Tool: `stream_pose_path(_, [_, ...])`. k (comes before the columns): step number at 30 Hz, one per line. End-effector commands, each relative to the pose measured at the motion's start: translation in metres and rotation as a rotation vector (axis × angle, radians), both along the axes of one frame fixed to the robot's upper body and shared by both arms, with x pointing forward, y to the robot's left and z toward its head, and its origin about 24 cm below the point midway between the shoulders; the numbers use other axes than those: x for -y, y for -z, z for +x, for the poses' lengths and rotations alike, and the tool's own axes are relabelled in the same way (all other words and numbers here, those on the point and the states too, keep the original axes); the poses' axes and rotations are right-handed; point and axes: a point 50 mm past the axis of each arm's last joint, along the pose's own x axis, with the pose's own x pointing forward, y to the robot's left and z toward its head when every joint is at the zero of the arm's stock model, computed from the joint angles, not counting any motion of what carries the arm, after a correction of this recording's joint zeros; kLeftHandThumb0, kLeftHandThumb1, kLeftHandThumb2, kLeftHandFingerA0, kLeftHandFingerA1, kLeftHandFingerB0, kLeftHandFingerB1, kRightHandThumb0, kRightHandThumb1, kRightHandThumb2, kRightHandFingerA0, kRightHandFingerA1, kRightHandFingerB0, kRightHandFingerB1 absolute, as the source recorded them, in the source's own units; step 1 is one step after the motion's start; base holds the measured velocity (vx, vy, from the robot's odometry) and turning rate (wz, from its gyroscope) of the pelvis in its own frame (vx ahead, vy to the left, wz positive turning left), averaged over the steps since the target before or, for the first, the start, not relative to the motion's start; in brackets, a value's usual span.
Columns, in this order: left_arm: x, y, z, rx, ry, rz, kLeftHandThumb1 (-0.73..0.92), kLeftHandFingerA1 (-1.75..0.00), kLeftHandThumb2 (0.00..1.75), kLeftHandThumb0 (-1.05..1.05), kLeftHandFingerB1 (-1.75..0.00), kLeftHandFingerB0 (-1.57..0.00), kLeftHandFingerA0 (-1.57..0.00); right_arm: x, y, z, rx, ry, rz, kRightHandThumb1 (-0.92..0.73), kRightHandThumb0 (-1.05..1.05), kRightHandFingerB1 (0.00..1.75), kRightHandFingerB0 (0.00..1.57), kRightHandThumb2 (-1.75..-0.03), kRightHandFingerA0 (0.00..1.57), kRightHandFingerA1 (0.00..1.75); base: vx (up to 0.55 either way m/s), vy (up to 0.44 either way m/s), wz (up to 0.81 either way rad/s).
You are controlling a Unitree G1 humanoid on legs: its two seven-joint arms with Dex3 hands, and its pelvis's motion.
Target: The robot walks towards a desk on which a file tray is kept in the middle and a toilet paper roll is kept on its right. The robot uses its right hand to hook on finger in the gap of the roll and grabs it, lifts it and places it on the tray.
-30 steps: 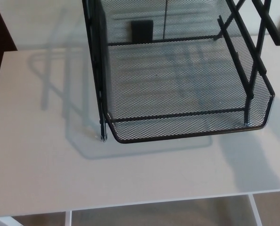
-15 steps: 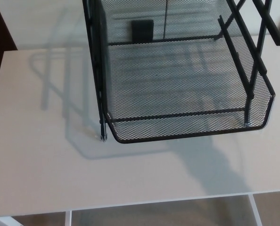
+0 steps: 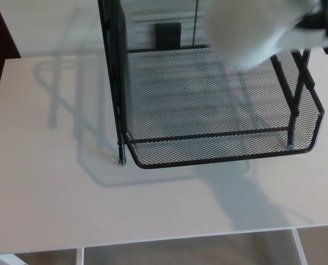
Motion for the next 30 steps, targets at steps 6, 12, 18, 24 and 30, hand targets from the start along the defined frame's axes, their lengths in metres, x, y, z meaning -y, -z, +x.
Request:
stream_pose_path(6, [-0.005,-0.004,0.000,0.003,0.012,0.046,0.92,-1.00,0.82,-1.04,-0.92,-0.17,-0.22,-0.016,0.037,0.006,-0.101,-0.053,-0.171,-0.59,-0.17,0.80,0.98,-0.87,0.95,1.42,0.00,0.000,0.00])
stream_pose_path(12, [-0.004,-0.005,0.002,0.009,0.029,0.039,0.92,-1.00,0.82,-1.05,-0.91,-0.13,-0.19,-0.021,0.045,0.006,-0.134,-0.077,-0.203,-0.63,-0.27,0.71,0.87,-0.72,0.85,1.53,0.00,0.000,0.00])
stream_pose_path(18, [-0.004,-0.005,0.002,0.017,0.002,0.026,0.92,-1.03,0.75,-1.02,-0.93,-0.14,-0.21,-0.025,0.036,0.007,-0.210,-0.045,-0.205,-0.62,-0.38,0.36,0.27,-0.59,0.65,0.88,0.00,0.000,0.00])
stream_pose_path(24, [-0.003,-0.005,0.002,0.016,0.020,0.026,0.92,-1.01,0.76,-1.01,-0.91,-0.13,-0.20,-0.027,0.000,0.003,-0.057,-0.089,-0.228,-0.47,-0.81,0.27,0.00,-0.91,0.01,0.42,0.00,0.000,0.00])
stream_pose_path(30, [-0.005,-0.007,0.002,0.018,0.010,0.031,0.92,-1.03,0.78,-1.01,-0.93,-0.15,-0.22,-0.031,-0.037,0.001,-0.174,-0.063,-0.189,-0.44,-0.76,0.32,0.05,-0.86,0.02,0.34,0.00,0.000,0.00])
